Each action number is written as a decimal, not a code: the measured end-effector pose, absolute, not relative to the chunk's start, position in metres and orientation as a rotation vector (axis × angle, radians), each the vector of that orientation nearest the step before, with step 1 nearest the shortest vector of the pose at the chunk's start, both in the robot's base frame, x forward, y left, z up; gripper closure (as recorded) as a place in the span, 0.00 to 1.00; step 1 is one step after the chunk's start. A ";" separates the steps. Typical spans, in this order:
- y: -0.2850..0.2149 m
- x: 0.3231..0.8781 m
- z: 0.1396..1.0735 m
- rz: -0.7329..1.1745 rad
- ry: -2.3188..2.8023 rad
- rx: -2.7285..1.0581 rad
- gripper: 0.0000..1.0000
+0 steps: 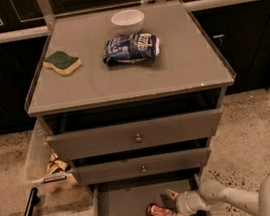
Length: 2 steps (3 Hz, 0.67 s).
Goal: Place coke can into bottom drawer
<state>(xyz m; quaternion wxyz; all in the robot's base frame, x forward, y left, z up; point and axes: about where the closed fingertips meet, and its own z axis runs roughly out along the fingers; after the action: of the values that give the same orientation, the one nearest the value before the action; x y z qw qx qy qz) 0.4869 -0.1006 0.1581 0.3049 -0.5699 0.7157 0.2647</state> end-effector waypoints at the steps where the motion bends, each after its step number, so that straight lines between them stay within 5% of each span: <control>1: -0.109 0.472 0.192 0.683 1.859 -1.535 0.00; 2: -0.121 0.454 0.236 0.622 1.834 -1.592 0.00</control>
Offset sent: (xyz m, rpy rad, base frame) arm -0.0594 -0.0365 0.1439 -0.1061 -0.1336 0.1007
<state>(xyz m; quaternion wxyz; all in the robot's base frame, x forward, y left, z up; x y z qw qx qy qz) 0.4540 -0.1214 0.2357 0.3119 -0.6034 0.6950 0.2359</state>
